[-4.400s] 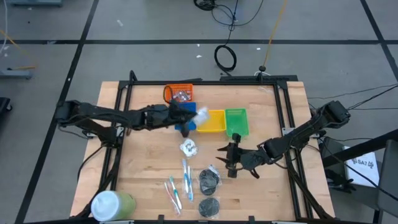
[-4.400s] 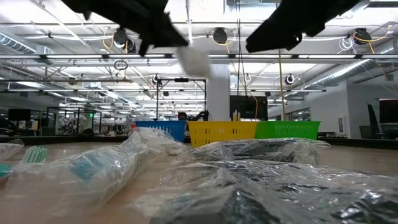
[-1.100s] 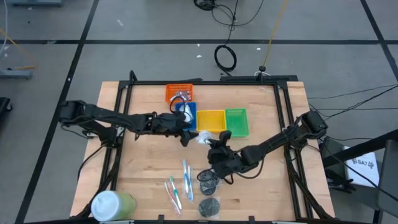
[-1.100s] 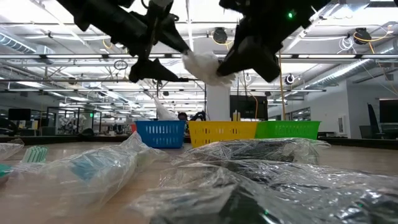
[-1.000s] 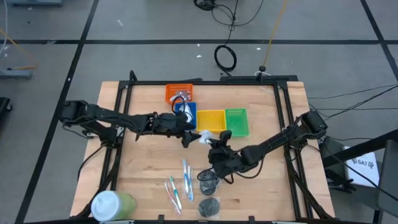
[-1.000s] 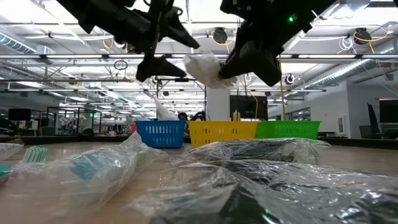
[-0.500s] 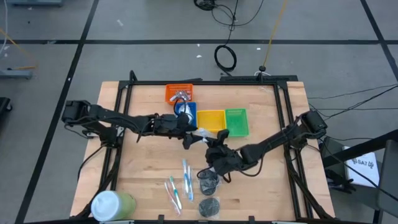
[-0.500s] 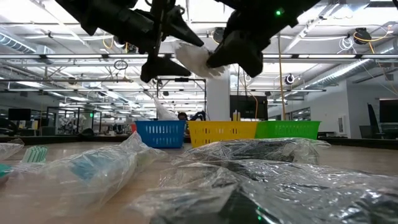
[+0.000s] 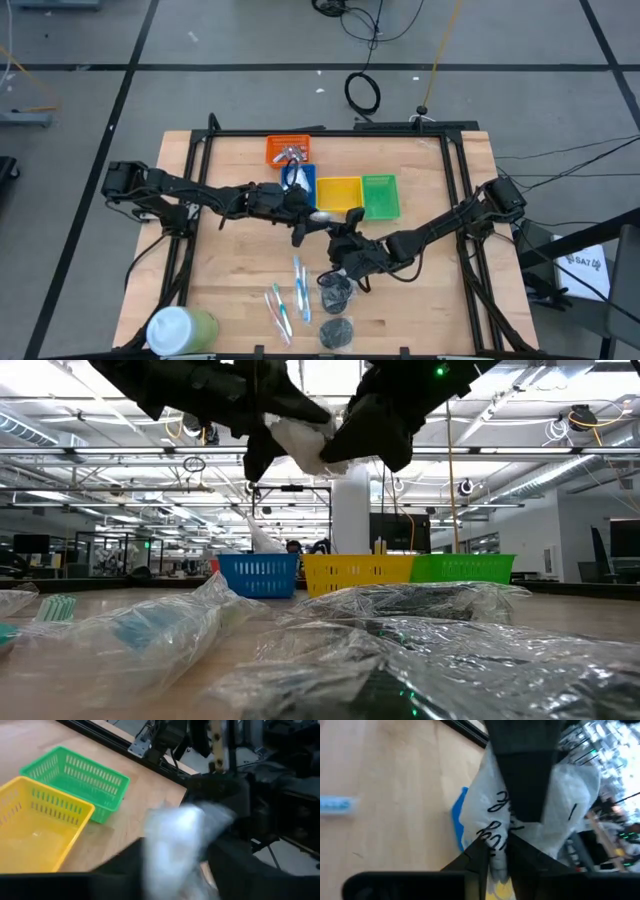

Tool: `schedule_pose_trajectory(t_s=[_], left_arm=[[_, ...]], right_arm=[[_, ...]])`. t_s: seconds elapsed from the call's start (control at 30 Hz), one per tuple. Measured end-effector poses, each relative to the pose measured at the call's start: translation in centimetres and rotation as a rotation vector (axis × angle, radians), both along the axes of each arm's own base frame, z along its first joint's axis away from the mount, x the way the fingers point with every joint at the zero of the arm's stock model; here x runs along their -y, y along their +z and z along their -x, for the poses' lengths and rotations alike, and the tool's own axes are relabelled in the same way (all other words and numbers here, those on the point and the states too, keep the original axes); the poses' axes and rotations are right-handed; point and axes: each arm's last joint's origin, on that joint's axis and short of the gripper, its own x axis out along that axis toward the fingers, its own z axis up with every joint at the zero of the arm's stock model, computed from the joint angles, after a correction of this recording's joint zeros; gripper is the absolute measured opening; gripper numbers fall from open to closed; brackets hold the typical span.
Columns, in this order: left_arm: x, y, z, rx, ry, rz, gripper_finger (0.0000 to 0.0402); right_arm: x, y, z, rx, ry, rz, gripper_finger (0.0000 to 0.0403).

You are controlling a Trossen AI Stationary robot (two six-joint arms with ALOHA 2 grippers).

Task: Pick & Place Travel size toiletries
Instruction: Put the vanity pack into the blue basket

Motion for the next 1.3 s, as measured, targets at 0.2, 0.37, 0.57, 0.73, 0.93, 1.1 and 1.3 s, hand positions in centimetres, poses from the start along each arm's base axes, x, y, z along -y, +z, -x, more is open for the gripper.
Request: schedule_pose_trajectory(t_s=[0.2,0.37,0.57,0.73,0.93,1.1,1.3], left_arm=[[-1.7,0.4,0.2,0.008,0.051,-0.02,0.0017],[-4.0,0.9,1.6,-0.063,0.152,-0.09,0.0016],[-6.6,0.1,3.7,-0.287,0.387,-0.176,0.0017],[-7.7,-1.3,4.3,-0.418,0.422,-0.17,0.001],[-7.9,-3.4,3.8,-0.52,0.373,-0.157,0.0026],[-8.1,-4.9,3.3,-0.568,0.374,-0.151,0.0041],[-8.3,-6.0,2.7,-0.578,0.373,-0.15,0.0039]], right_arm=[[-0.1,-0.1,0.0,0.064,-0.013,-0.131,0.0095],[-0.8,0.8,0.9,0.044,0.058,-0.24,0.0133],[-0.6,2.6,3.9,-0.016,0.021,-0.386,0.0184],[-0.1,2.8,6.5,0.013,-0.037,-0.422,0.0197],[1.2,1.3,9.5,0.145,-0.05,-0.476,0.0188],[2.2,0.4,11.6,0.27,-0.007,-0.533,0.0183],[2.8,0.5,13.1,0.343,0.064,-0.606,0.0183]])
